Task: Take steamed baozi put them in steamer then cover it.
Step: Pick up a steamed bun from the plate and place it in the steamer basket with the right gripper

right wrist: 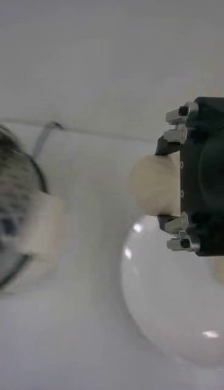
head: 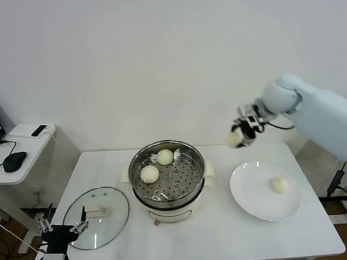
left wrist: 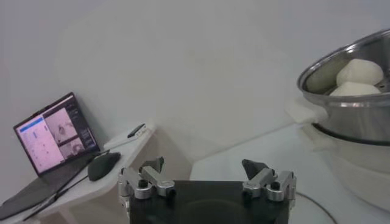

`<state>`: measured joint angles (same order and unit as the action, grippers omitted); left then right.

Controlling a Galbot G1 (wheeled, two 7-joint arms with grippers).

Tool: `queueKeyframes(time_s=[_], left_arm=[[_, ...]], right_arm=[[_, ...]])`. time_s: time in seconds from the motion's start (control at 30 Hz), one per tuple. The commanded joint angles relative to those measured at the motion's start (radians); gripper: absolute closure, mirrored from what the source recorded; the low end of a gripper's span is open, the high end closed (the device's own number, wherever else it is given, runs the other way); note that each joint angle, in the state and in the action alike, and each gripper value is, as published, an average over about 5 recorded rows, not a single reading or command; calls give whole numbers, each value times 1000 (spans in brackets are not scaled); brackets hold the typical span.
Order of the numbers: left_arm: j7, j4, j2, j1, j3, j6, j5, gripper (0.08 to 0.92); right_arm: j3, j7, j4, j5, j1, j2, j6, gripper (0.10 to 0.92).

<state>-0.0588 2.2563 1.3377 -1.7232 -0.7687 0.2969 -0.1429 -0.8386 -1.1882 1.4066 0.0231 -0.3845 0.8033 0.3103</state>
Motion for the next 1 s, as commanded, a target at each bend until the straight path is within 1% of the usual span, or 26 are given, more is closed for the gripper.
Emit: queueKeyframes(time_s=[0.03, 0.17, 0.33, 0.53, 0.77, 0.87, 1.0], left_arm=[[-3, -3, 2, 0, -17, 0, 7, 177], [-5, -2, 6, 0, -29, -1, 10, 177], [-6, 4, 11, -4, -43, 0, 13, 177], [-9, 10, 16, -4, -54, 0, 16, 177], [-10, 20, 22, -12, -66, 2, 35, 177], [-10, 26, 22, -16, -71, 4, 44, 177], [-12, 27, 24, -15, -74, 6, 49, 177]], right_arm=[[-135, 73, 3, -153, -163, 260, 4, 408], [-183, 104, 6, -169, -128, 334, -27, 408], [-239, 110, 13, -136, -88, 382, -100, 412], [-295, 127, 33, -21, -70, 400, -200, 408], [-338, 121, 53, 66, -37, 403, -315, 414], [-348, 114, 54, 82, -29, 402, -361, 414], [-354, 117, 65, 68, -22, 401, -393, 409]])
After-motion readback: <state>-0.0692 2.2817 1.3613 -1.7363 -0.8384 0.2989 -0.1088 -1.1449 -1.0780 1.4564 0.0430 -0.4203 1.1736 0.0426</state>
